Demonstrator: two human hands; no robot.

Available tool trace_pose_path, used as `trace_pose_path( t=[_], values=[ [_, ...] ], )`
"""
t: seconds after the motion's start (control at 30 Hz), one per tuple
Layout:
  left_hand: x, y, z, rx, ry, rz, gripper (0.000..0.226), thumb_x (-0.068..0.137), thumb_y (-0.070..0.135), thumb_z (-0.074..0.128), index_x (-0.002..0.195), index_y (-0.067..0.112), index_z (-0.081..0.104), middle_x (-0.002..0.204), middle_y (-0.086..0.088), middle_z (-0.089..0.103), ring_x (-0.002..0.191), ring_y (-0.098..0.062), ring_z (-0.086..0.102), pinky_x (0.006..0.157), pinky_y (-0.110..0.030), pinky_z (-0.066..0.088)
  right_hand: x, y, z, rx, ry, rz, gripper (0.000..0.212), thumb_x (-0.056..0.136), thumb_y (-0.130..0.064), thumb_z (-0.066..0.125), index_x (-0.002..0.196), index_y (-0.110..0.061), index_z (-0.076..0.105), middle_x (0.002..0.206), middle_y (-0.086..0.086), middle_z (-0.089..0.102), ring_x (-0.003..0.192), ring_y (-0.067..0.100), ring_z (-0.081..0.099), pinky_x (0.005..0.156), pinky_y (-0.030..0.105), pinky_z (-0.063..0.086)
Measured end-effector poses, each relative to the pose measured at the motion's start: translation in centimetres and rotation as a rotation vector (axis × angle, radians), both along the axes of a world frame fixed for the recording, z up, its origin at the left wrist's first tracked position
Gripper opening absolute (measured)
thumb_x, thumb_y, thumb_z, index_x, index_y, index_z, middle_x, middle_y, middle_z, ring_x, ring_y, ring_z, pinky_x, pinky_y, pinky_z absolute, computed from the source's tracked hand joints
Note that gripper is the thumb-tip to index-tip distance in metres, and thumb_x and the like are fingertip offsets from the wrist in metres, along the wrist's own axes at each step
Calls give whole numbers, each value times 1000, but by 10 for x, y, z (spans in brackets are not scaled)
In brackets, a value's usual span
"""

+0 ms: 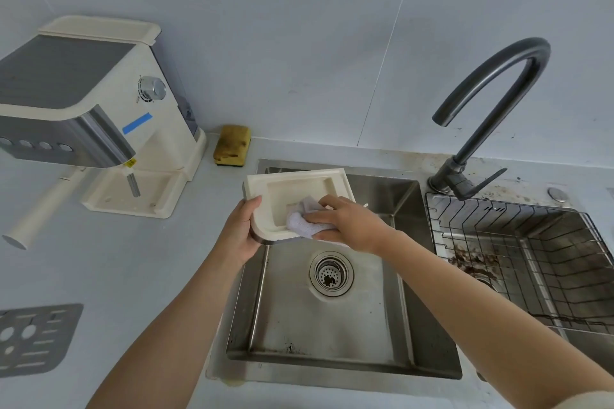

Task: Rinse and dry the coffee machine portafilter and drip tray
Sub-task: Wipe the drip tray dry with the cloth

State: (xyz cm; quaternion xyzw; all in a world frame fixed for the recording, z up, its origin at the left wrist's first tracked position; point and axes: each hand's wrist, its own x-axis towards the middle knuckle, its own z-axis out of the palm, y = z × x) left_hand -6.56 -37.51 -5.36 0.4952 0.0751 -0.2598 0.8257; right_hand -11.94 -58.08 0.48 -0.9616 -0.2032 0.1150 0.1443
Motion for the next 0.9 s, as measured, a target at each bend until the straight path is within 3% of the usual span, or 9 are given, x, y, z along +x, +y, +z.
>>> trace_pose_path(
  t=[0.13,0.3,0.47,0.57,0.7,0.77,0.83,0.9],
  values=[
    [-1,1,1,49,19,24,22,92,26,44,109,19,55,104,-7,63,97,-22,60,76,-36,53,-6,-9,-2,50,-56,37,41,89,-42,47,121,-21,61,113,16,56,94,36,54,77,45,49],
    [-4,4,4,57,48,16,24,95,25,38,110,18,55,105,-7,63,97,-23,59,76,-37,54,-15,-17,-8,123,-187,72,38,82,-39,45,103,-21,71,94,9,65,71,31,59,56,39,54],
    [-7,12,1,33,56,4,32,85,31,51,115,19,54,108,-8,63,98,-24,61,68,-36,59,-19,-29,-9,144,-173,76,29,82,-32,54,104,-23,70,98,8,65,78,32,59,60,41,55],
    [-8,15,1,27,66,15,24,92,26,41,110,20,56,104,-6,66,95,-23,62,65,-34,59,-19,-43,-11,127,-197,42,28,75,-20,65,103,-23,71,100,10,66,81,36,59,61,47,55],
    [-11,15,-2,-6,69,14,27,92,24,39,112,19,56,95,-2,73,85,-19,70,60,-34,59,-16,-51,-9,108,-231,26,28,70,-19,66,97,-23,73,98,10,67,76,38,60,56,44,54],
    [-14,14,-2,-39,83,23,36,83,31,55,117,18,54,100,-5,71,91,-23,67,59,-35,58,-13,-56,-7,114,-261,5,28,69,-17,69,96,-23,73,101,11,67,78,39,60,60,46,54],
    [-16,14,-1,-47,78,-4,70,52,40,81,114,18,56,100,-5,71,90,-23,68,59,-35,58,-9,-63,-5,111,-274,-38,30,71,-13,72,99,-23,73,106,12,66,84,40,58,67,47,53],
    [-17,12,0,-34,52,-45,81,36,36,86,111,20,58,98,-4,72,86,-20,70,60,-35,58,-6,-67,-4,83,-270,-78,30,75,-12,71,102,-23,72,111,12,64,91,41,56,74,48,52]
  ],
)
